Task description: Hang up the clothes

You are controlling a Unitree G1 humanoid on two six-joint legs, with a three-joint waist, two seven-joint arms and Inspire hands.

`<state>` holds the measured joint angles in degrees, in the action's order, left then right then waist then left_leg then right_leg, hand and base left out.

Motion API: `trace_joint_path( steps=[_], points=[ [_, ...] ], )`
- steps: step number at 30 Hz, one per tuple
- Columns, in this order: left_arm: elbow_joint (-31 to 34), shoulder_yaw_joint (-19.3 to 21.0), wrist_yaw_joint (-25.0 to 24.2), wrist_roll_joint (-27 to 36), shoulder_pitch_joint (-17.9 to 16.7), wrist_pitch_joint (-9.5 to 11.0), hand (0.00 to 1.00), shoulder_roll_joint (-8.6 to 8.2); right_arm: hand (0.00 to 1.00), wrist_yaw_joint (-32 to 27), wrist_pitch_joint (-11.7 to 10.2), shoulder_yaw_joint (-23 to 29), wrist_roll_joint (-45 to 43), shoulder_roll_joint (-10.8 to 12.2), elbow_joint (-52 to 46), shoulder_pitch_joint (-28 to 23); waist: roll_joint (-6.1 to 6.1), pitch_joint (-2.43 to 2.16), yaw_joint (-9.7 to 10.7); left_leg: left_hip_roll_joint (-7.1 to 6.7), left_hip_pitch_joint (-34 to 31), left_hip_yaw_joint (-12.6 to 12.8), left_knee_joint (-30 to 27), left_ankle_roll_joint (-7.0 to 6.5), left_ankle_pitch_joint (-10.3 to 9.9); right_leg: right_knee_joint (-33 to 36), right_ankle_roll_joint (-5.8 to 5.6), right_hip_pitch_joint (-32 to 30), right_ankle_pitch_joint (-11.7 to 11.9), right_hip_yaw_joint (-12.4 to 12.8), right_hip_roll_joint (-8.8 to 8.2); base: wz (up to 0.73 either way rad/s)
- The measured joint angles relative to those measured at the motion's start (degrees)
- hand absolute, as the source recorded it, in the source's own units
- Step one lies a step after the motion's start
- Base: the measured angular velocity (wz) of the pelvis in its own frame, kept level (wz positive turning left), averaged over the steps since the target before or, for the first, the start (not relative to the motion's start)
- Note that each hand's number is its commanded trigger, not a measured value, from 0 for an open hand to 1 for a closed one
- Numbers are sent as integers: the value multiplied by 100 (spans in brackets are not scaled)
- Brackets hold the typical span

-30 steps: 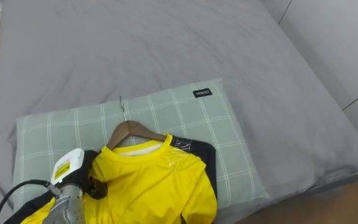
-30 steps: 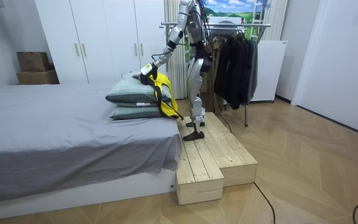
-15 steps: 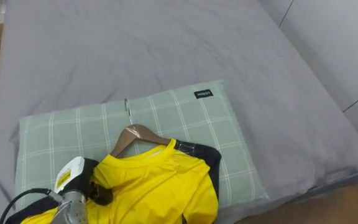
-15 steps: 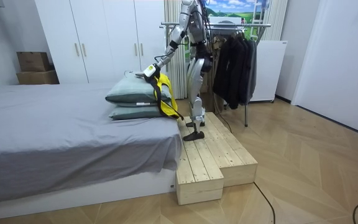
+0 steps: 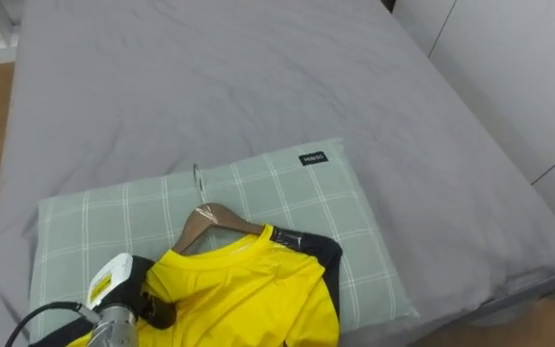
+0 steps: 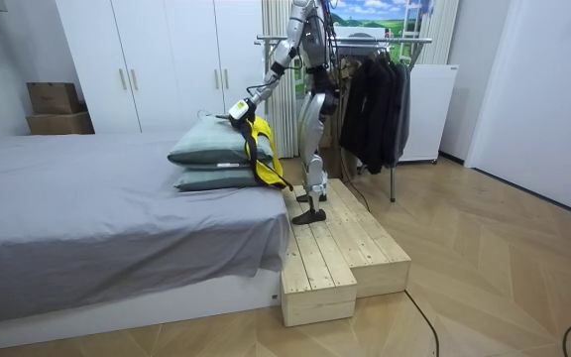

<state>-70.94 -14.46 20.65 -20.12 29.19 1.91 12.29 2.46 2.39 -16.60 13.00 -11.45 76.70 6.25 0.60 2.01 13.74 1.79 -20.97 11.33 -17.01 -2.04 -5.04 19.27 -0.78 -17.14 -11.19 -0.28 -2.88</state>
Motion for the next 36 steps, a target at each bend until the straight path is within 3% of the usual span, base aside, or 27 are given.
trace_joint_path(
  steps=[4, 8, 21, 26, 30, 36],
  points=[
    [6, -13, 15, -90, -69, 6, 100, -12, 0, 21, -116, 44, 5, -4, -2, -92, -18, -11, 3, -11, 275, 33, 188, 16, 10, -264, 0, 301, 50, -1, 2, 0],
    [506, -16, 58, -327, -208, 10, 100, -3, 0, 30, -181, 237, -1, -25, -37, -200, -90, -62, -29, -38, 372, 18, 240, 16, 11, -355, -11, 442, 74, 6, -15, 2],
    [1360, 29, 179, -584, -561, 105, 100, -19, 0, 24, -363, 461, 45, -59, -90, -554, -137, -102, -168, -72, 1079, -66, 443, 73, -25, -772, 2, 1243, 91, -87, -14, 2],
    [2086, 132, 472, -583, -947, 246, 100, -16, 0, 5, -374, 880, 45, -63, -65, -770, -179, -147, -172, -102, 1467, -70, 579, 89, -37, -887, 1, 1608, 89, -88, -28, -1],
    [2479, 139, 618, -522, -1226, 303, 100, -17, 0, -82, -358, 925, 14, -60, -71, -892, -208, -192, -184, -106, 1625, -47, 633, 94, -40, -952, 1, 1756, 86, -70, -28, -3],
    [2719, 142, 623, -411, -1443, 325, 100, -21, 0, -158, -323, 1123, -83, -40, -69, -978, -140, -211, -190, -109, 1814, -48, 651, 94, -40, -961, 0, 1932, 86, -52, -27, 0]
  ],
)
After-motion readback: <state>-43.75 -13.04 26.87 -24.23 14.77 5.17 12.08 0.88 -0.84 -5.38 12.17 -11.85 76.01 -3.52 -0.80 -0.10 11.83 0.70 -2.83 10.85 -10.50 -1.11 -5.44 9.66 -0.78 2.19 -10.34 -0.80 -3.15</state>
